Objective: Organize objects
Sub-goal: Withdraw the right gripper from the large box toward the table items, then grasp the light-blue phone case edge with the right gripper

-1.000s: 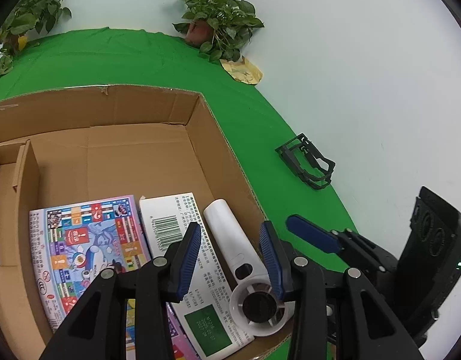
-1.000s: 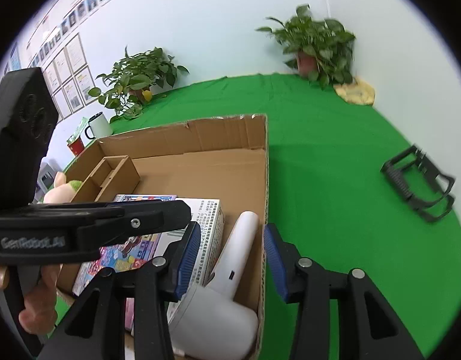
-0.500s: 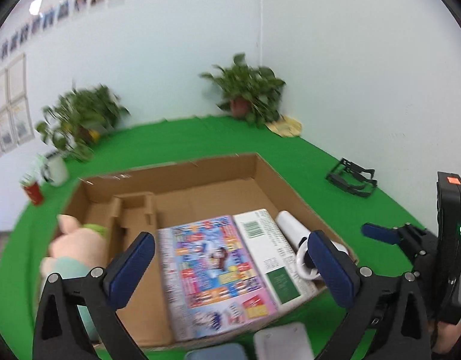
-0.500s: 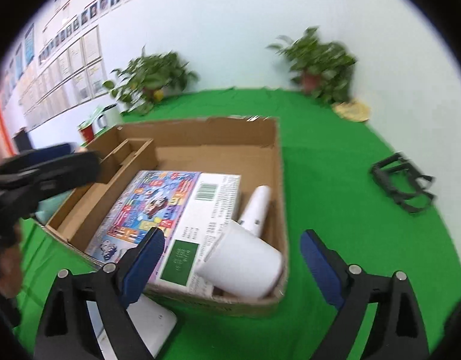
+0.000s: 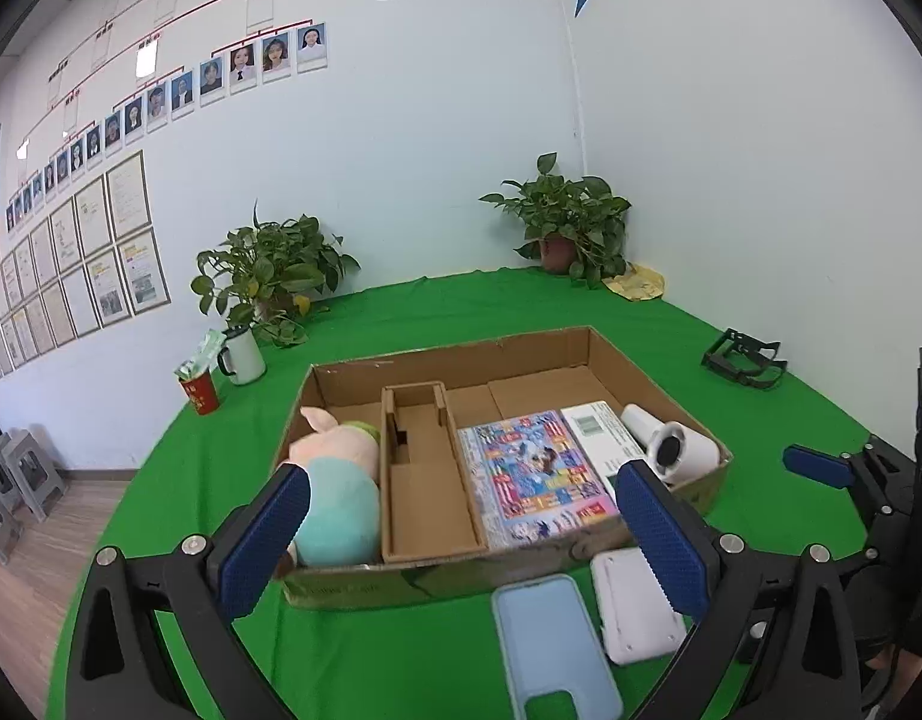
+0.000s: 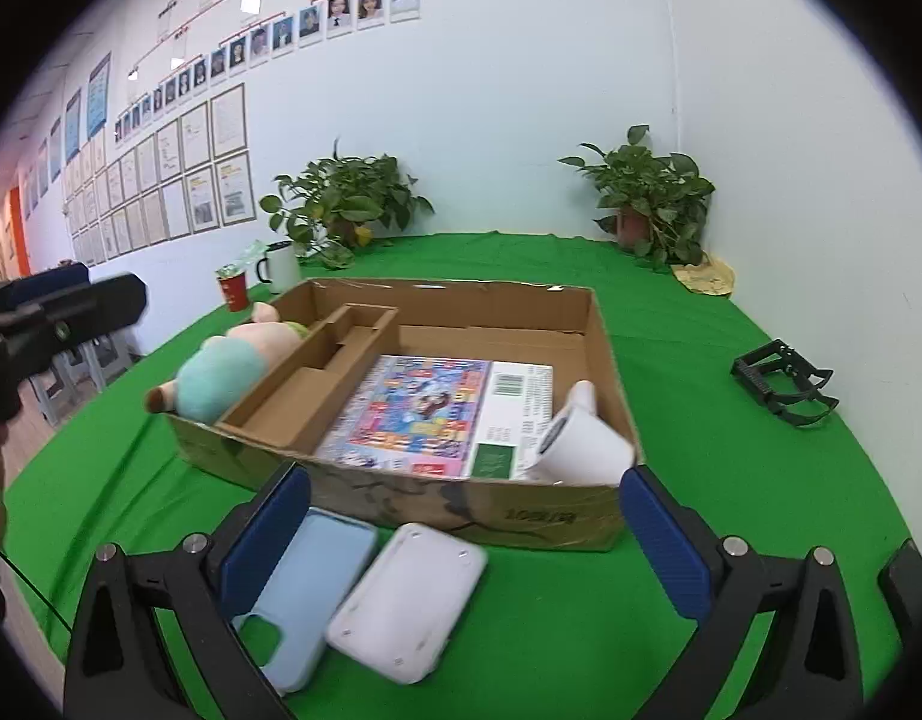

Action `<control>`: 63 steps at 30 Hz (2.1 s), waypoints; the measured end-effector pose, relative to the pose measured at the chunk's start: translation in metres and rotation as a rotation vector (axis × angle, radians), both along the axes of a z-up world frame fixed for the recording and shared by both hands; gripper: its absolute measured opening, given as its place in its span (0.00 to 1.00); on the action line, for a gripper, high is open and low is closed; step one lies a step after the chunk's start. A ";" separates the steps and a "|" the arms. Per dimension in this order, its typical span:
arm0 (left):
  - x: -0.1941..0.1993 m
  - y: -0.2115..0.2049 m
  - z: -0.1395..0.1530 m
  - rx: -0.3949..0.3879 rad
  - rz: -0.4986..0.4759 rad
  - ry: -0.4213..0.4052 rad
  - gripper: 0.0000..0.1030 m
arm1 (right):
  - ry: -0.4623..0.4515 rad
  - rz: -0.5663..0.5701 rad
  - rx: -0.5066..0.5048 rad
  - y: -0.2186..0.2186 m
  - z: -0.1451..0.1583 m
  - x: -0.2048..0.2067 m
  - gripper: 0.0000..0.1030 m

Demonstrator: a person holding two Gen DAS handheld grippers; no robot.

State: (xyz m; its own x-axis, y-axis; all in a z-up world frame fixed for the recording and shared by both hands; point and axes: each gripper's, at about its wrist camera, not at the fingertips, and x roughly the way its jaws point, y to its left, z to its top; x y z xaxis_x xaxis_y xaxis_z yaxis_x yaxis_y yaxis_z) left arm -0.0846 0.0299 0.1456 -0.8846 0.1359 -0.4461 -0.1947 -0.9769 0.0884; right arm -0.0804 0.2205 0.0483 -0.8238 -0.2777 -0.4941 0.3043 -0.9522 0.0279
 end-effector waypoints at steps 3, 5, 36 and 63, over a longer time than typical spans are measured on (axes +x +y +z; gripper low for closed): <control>0.017 -0.002 -0.012 0.058 0.024 -0.008 1.00 | 0.003 0.010 0.019 -0.010 -0.002 0.016 0.99; 0.028 -0.004 -0.020 0.094 0.040 -0.005 1.00 | -0.001 0.005 0.010 -0.010 -0.003 0.022 0.99; -0.006 -0.023 -0.086 0.227 -0.043 -0.261 1.00 | -0.135 0.089 -0.117 -0.003 -0.037 0.044 0.99; -0.034 -0.019 -0.195 0.301 -0.142 -0.664 0.13 | -0.441 0.146 -0.046 -0.052 -0.103 0.027 0.14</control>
State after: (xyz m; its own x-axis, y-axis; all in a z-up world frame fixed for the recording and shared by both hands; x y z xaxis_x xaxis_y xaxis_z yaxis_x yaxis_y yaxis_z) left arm -0.1189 0.0105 -0.0497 -0.4068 0.4296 -0.8062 -0.2401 -0.9018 -0.3594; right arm -0.0533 0.1688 -0.0551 -0.4887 -0.4048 -0.7728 0.3846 -0.8951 0.2256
